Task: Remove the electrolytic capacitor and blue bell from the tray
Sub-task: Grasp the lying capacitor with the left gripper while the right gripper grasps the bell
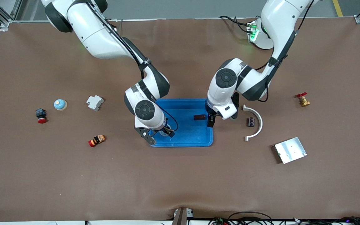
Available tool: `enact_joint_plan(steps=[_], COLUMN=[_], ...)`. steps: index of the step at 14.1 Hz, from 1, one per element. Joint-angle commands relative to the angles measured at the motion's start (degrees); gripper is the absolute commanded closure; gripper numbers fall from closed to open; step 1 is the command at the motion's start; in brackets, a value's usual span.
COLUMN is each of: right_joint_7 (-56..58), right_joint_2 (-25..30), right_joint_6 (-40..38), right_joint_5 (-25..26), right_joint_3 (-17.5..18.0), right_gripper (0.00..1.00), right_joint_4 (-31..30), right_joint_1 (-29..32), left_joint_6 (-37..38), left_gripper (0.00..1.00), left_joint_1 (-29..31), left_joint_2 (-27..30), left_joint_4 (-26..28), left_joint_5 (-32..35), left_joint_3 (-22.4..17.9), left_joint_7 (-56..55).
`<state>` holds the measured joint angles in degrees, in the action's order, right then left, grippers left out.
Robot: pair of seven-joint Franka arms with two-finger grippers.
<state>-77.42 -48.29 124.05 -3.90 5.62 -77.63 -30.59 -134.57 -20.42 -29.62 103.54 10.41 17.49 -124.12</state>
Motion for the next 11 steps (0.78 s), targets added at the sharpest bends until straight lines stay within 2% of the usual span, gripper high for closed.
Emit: enact_joint_plan(steps=[1, 5, 11], right_joint_7=[-1.94, -2.03, -1.42], right_joint_2=[-1.98, -2.25, -3.04], right_joint_6=[0.05, 0.58, 2.33], right_joint_5=[0.38, 0.21, 0.12], right_joint_3=[0.62, 0.71, 0.71], right_gripper=[0.00, 0.00, 0.00], right_joint_4=[1.96, 1.96, 1.87], right_joint_1=[0.70, 0.97, 0.97], left_joint_6=[0.62, 0.71, 0.80], left_gripper=[0.00, 0.00, 0.00], left_joint_1=[-1.98, -2.43, -4.27], left_joint_2=[-3.41, -7.99, -10.54], left_joint_4=[-3.42, -6.85, -7.91], left_joint_5=[0.40, 4.88, 4.88], left_joint_3=[-0.52, -0.44, -0.44], left_joint_7=[-4.28, -9.64, -11.32])
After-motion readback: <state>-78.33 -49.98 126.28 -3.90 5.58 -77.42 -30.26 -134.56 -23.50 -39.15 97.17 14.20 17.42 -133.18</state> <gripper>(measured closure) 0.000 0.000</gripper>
